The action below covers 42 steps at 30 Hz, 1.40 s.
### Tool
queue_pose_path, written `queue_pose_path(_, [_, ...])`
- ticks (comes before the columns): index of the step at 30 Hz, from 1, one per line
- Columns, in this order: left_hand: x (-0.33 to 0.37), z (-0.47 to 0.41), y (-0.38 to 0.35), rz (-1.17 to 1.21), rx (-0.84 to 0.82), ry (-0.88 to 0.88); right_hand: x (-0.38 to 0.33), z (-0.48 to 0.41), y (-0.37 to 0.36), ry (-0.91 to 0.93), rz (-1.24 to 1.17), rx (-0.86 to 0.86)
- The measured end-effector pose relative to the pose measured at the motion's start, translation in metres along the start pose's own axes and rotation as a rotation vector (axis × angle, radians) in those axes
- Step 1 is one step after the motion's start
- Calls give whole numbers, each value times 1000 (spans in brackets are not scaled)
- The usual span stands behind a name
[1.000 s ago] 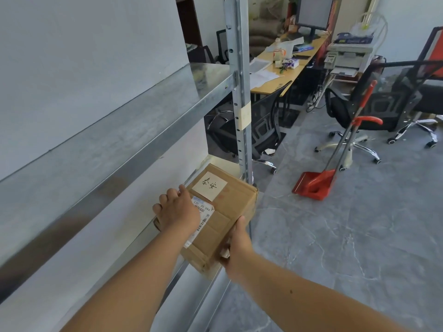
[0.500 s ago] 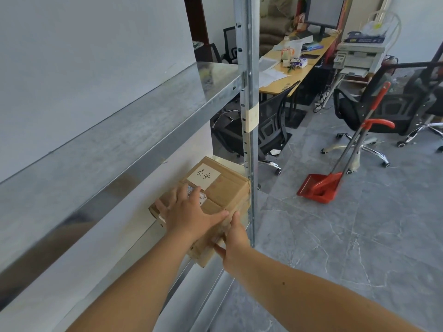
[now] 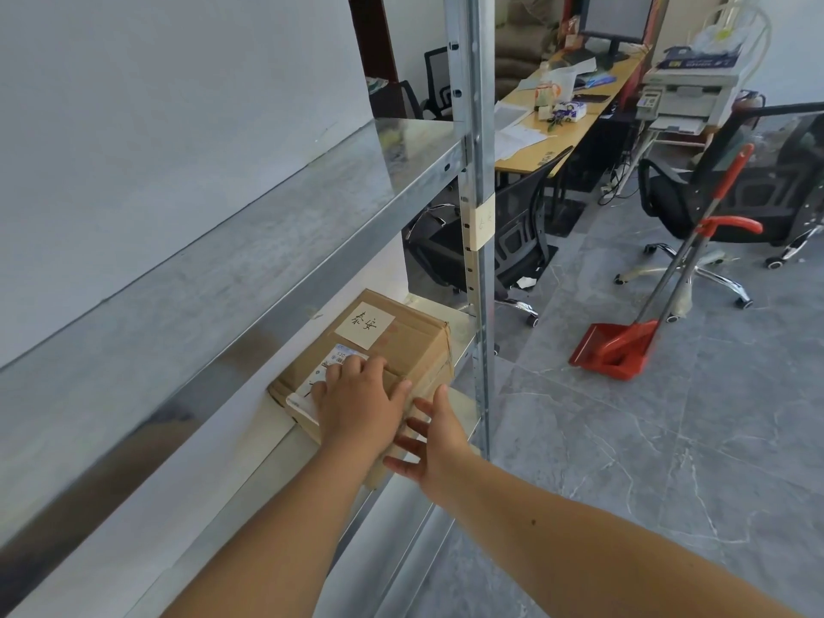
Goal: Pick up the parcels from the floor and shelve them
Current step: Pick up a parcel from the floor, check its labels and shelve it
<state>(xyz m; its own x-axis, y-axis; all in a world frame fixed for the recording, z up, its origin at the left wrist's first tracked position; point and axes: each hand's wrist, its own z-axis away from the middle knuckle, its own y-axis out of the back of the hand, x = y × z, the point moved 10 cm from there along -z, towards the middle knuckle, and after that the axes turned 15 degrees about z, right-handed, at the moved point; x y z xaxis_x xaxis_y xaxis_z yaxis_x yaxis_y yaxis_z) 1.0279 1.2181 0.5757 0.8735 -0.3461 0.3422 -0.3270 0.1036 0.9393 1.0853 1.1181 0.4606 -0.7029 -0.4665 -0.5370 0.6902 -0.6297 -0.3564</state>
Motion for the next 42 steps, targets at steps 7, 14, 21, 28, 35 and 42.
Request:
queue_pose_path(7, [-3, -4, 0, 57, 12, 42, -3, -5, -8, -8, -50, -33])
queue_pose_path(14, [-7, -1, 6, 114, 30, 59, -8, -2, 1, -4, 53, 38])
queue_pose_path(21, [-5, 3, 12, 164, 56, 59, -16, 1, 8, 10, 135, 66])
queue_pose_path(28, [-11, 8, 22, 237, 56, 76, -23, 8, 10, 19, 219, 94])
queue_pose_path(35, [-22, 20, 40, 437, 108, 185, -35, 23, -2, 67, 275, 50])
queue_pose_path(42, [-30, 34, 47, 628, 149, 262, -36, 39, -12, 82, 276, 26])
